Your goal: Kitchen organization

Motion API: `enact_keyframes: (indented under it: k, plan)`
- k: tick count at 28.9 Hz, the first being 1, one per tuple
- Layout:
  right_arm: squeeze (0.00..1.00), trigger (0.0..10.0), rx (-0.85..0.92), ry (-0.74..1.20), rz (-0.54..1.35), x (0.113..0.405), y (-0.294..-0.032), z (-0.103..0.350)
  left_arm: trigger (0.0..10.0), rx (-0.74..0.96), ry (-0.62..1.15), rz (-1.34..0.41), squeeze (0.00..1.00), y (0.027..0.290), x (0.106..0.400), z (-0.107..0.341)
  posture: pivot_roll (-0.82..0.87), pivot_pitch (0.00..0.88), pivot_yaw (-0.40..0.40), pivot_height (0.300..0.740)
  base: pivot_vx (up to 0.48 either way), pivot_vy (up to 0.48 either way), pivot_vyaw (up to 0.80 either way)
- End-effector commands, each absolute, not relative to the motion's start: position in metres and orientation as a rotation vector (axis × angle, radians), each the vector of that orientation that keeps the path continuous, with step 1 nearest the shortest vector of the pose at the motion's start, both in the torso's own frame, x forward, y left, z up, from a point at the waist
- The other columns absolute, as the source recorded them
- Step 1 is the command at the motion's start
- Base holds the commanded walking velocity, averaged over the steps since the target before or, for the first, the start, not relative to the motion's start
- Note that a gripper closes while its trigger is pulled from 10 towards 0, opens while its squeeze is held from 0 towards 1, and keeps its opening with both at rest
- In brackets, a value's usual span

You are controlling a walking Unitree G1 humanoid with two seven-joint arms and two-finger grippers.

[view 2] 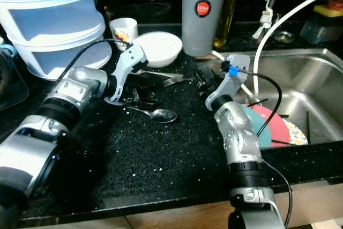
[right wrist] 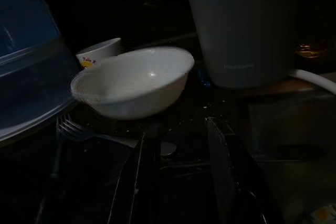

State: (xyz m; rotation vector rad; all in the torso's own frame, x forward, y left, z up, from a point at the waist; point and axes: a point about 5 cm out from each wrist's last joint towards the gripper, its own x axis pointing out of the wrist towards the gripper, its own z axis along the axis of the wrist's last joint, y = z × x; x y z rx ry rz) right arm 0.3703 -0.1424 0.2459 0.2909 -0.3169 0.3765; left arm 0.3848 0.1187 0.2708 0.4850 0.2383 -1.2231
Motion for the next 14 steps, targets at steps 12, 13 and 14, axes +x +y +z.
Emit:
enact_keyframes:
  k: [12, 13, 14]
  plan:
    - [0.00, 10.0, 0.303, -0.318, 0.381, 0.375, -0.144, 0.246, 10.0, 0.140, -0.217, -0.793, 0.00, 0.121, 0.387, 0.323, 0.05, 0.122, 0.014, 0.740, 0.000, 0.000, 0.00]
    - [0.00, 10.0, 0.302, -0.321, 0.383, 0.375, -0.144, 0.247, 10.0, 0.131, -0.244, -0.739, 0.00, 0.127, 0.386, 0.323, 0.04, 0.116, 0.013, 0.740, 0.000, 0.000, 0.00]
    - [0.00, 10.0, 0.302, -0.325, 0.386, 0.375, -0.144, 0.248, 10.0, 0.110, -0.242, -0.684, 0.00, 0.134, 0.383, 0.321, 0.04, 0.109, 0.009, 0.740, 0.000, 0.000, 0.00]
